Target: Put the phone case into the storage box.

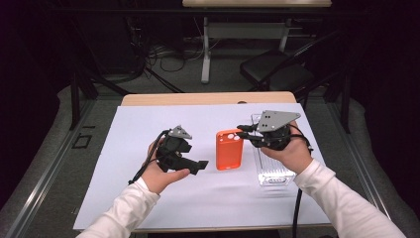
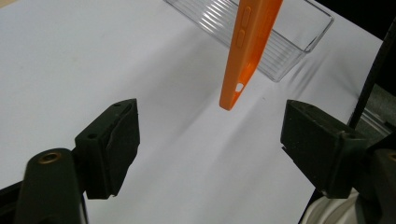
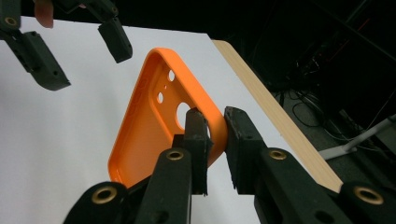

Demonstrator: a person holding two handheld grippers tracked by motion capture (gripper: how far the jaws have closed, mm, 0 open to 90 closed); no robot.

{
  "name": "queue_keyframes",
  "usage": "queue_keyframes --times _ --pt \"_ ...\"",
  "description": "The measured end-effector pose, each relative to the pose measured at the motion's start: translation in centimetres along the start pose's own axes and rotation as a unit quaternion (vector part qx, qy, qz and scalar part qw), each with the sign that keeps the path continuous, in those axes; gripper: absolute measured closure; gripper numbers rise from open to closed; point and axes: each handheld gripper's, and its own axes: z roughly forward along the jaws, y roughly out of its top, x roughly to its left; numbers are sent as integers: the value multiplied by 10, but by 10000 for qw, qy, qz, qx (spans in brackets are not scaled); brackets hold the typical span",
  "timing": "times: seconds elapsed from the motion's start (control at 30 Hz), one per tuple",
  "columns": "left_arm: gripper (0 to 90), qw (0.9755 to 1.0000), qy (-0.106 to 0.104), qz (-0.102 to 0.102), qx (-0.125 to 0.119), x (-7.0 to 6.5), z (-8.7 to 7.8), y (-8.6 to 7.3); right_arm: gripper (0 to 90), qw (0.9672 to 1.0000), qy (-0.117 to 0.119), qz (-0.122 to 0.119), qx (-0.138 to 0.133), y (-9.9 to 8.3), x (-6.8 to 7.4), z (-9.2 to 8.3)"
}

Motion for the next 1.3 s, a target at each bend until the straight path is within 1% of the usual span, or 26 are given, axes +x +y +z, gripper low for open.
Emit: queue_keyframes --times 0.13,0.23,0.3,0.47,0.53,0.57,0.6,0.67,0.73,0.83,0.9,1.0,1.13,1.3 --pt "199 10000 -7 12 -7 -1 1 -1 797 10000 -50 -6 -8 0 -7 -4" --pt "166 10000 -71 6 -9 -1 1 -2 797 10000 -84 -12 -31 -1 -13 -7" --pt "158 10000 -67 31 -31 -2 -1 -2 797 9999 -109 -40 -31 -1 -16 -8" --pt "153 9996 -86 -98 -252 0 -7 -5 797 9997 -238 -48 -22 -4 -26 -14" --pt "151 9995 -73 -109 -298 1 -8 -7 797 9996 -288 -55 -4 -5 -29 -16" --pt "143 9994 -106 -109 -309 2 -9 -8 797 9995 -302 -58 12 -6 -31 -17" --pt "125 9994 -114 -89 -302 2 -9 -9 797 9995 -319 -82 9 -7 -33 -18" --pt "90 9993 -144 -110 -338 2 -10 -11 797 9993 -356 -100 12 -8 -36 -19" --pt "85 9992 -137 -131 -341 3 -10 -12 797 9992 -402 -80 13 -10 -39 -20" --pt "85 9989 -143 -189 -411 3 -10 -14 797 9989 -463 -104 57 -12 -43 -22" --pt "78 9990 -148 -183 -392 4 -10 -15 797 9987 -490 -113 55 -14 -46 -23" --pt "60 9989 -223 -201 -353 5 -9 -17 797 9983 -556 -129 97 -16 -51 -25" --pt "56 9989 -192 -205 -365 5 -9 -19 797 9978 -639 -138 123 -18 -58 -28" --pt "30 9989 -262 -209 -341 6 -10 -21 797 9973 -711 -137 135 -19 -65 -30"
